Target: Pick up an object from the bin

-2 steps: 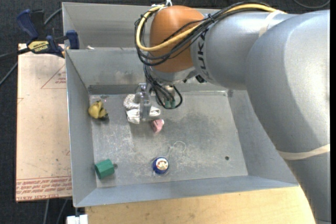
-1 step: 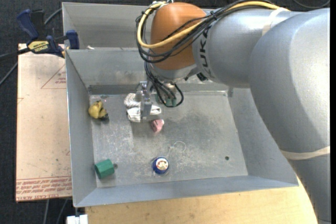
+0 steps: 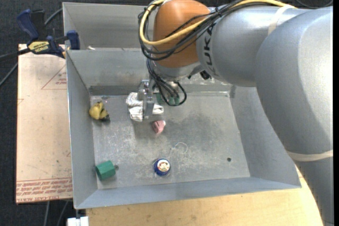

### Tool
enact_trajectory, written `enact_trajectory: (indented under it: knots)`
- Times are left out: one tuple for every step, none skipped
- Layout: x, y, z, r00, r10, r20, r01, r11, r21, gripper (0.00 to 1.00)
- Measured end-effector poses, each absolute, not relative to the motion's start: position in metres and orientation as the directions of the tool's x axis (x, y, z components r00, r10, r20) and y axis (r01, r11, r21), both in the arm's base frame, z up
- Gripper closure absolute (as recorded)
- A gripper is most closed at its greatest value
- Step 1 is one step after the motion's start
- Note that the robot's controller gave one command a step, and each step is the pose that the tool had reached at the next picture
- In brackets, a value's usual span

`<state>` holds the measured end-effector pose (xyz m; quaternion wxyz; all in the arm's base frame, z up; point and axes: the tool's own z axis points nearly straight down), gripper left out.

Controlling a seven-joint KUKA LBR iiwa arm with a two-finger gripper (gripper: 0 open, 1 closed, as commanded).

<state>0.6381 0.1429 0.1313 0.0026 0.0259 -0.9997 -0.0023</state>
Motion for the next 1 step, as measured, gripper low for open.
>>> enact_trajectory:
  knots:
    - [0.6387,0.143,0.1404,-0.999,-0.052,0.004,-0.052,0.999,0.005,1.0]
